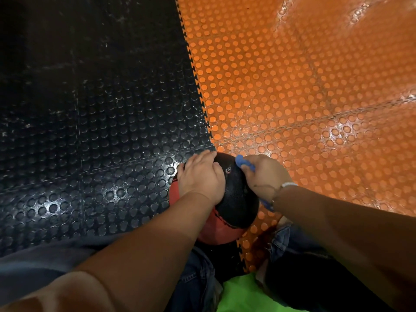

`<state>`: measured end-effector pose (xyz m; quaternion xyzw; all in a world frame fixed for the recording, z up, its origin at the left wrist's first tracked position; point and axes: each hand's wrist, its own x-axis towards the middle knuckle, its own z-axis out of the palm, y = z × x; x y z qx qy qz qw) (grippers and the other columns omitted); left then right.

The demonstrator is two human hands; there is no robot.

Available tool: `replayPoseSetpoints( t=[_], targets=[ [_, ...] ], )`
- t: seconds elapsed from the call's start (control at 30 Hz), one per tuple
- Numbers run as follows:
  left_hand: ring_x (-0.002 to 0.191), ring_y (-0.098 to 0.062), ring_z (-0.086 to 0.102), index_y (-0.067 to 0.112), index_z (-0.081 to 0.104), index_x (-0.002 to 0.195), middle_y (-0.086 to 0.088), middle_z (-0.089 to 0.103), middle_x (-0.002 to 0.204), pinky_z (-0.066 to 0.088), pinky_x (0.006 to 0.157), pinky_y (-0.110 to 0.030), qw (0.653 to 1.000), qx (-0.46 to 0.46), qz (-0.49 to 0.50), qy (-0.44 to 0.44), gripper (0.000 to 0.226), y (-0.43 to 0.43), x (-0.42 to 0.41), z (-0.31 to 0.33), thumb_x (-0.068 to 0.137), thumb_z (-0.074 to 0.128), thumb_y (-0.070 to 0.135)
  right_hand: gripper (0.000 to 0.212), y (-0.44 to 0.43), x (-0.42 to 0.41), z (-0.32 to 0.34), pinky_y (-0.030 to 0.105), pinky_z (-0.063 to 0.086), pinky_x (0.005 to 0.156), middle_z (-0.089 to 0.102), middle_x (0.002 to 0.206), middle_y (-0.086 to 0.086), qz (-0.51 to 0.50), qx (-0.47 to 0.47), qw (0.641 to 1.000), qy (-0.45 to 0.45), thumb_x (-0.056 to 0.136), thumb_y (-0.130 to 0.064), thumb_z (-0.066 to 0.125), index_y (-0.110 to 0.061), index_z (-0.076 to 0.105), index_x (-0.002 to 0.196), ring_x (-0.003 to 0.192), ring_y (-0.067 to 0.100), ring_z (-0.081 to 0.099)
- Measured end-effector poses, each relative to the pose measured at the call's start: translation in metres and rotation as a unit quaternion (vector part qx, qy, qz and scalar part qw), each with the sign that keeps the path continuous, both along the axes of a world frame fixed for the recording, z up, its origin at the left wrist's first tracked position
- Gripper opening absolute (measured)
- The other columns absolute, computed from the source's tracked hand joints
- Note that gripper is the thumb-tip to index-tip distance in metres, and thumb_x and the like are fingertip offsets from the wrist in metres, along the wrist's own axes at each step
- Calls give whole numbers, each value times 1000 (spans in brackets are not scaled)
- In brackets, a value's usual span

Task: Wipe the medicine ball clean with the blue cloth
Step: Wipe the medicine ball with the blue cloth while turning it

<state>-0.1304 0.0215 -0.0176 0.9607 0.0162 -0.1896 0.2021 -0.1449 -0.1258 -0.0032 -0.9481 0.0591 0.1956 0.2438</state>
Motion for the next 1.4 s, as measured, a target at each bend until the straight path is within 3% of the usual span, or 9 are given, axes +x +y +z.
replayPoseSetpoints(
  t=[0.17,0.33,0.47,0.67,0.83,0.97,1.13,1.3,1.4],
  targets=[
    [139,-11,29,26,47,139,9,39,149,17,116,-33,1000,-22,10,-1,43,8,1,-3,98,34,25,32,15,-30,11,30,46,83,59,107,3,98,76,989,-81,94,-28,47,-21,59,123,97,23,57],
    [138,-13,31,26,47,139,8,40,148,21,115,-34,1000,-19,15,-5,43,5,3,-2,98,33,27,30,7,-16,2,23,40,87,60,116,2,-55,105,992,-32,94,-26,49,-25,59,123,105,21,56],
    [138,-14,31,25,47,139,7,40,148,21,114,-33,999,-17,38,4,43,8,2,-3,98,34,26,31,26,-33,8,28,40,83,60,106,4,46,112,989,-87,93,-28,49,-24,61,121,98,22,55],
    [140,-15,26,28,42,141,10,36,150,19,115,-38,999,6,32,3,45,-7,-3,0,98,32,30,33,4,-13,-15,27,42,84,62,116,11,-157,45,986,-12,95,-26,48,-21,57,126,104,29,57],
    [138,-16,30,27,45,139,8,40,148,23,114,-40,998,0,60,15,43,3,1,-2,98,33,28,32,24,-37,-6,33,45,80,60,101,8,-3,76,989,-128,92,-24,51,-17,61,122,92,29,57],
    [139,-16,29,28,44,140,9,38,149,22,114,-40,998,5,59,16,43,-2,2,1,98,32,30,35,-1,-21,-20,30,41,91,60,120,10,-125,78,989,-31,95,-26,47,-19,55,129,110,29,54],
    [136,-18,34,28,45,138,7,42,147,27,110,-40,996,7,88,31,43,-2,11,3,98,31,28,33,12,-31,-6,25,42,86,62,108,6,26,116,986,-116,92,-28,51,-21,60,123,98,22,57],
    [134,-19,36,29,46,137,7,43,145,29,108,-40,994,5,104,33,43,-4,14,4,98,30,29,51,-19,-37,-21,33,40,98,58,124,9,-76,63,995,-18,89,-41,37,-19,50,133,115,26,52],
    [132,-21,39,31,48,136,6,46,144,30,108,-41,989,7,138,45,43,-1,21,3,97,30,28,48,6,-35,-7,33,46,86,61,106,9,4,83,991,-101,88,-39,37,-15,58,125,96,25,57]
  ],
)
